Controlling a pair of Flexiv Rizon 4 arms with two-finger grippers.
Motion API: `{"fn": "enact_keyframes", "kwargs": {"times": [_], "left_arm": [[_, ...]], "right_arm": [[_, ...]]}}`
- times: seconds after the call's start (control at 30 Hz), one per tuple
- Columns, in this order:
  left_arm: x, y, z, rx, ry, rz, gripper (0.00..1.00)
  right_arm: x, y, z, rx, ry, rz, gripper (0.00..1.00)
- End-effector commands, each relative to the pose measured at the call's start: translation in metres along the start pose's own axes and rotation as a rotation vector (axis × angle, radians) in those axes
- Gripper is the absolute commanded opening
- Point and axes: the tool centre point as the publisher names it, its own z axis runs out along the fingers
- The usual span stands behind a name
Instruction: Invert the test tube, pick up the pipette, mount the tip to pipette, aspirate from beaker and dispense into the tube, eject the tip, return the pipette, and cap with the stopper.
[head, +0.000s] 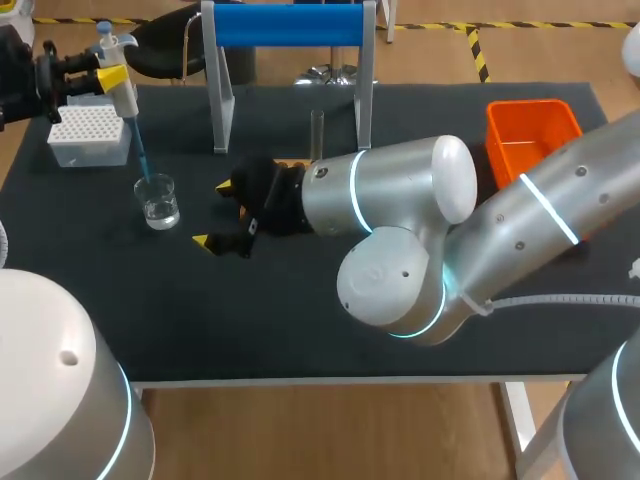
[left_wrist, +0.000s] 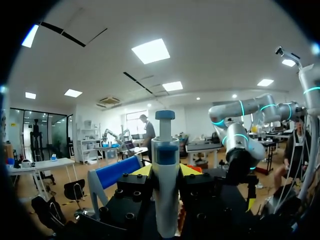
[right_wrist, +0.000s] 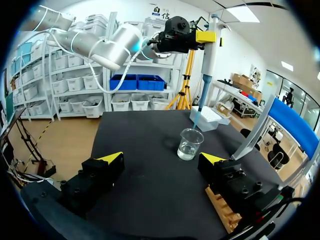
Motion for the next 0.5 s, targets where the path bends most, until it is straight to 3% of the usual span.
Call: {"fn": "enact_keyframes", "kwargs": {"times": [0.03, 0.5], "left_arm": [[-0.004, 0.004, -0.001, 0.008, 0.01, 0.001, 0.0], [-0.004, 0.008, -0.003, 0.022, 0.013, -0.001, 0.0]], "right_arm": [[0.0, 0.001, -0.001, 0.004, 0.001, 0.0, 1.0], [-0.001, -0.002, 0.011, 0.044, -0.059, 0.052, 1.0]]}}
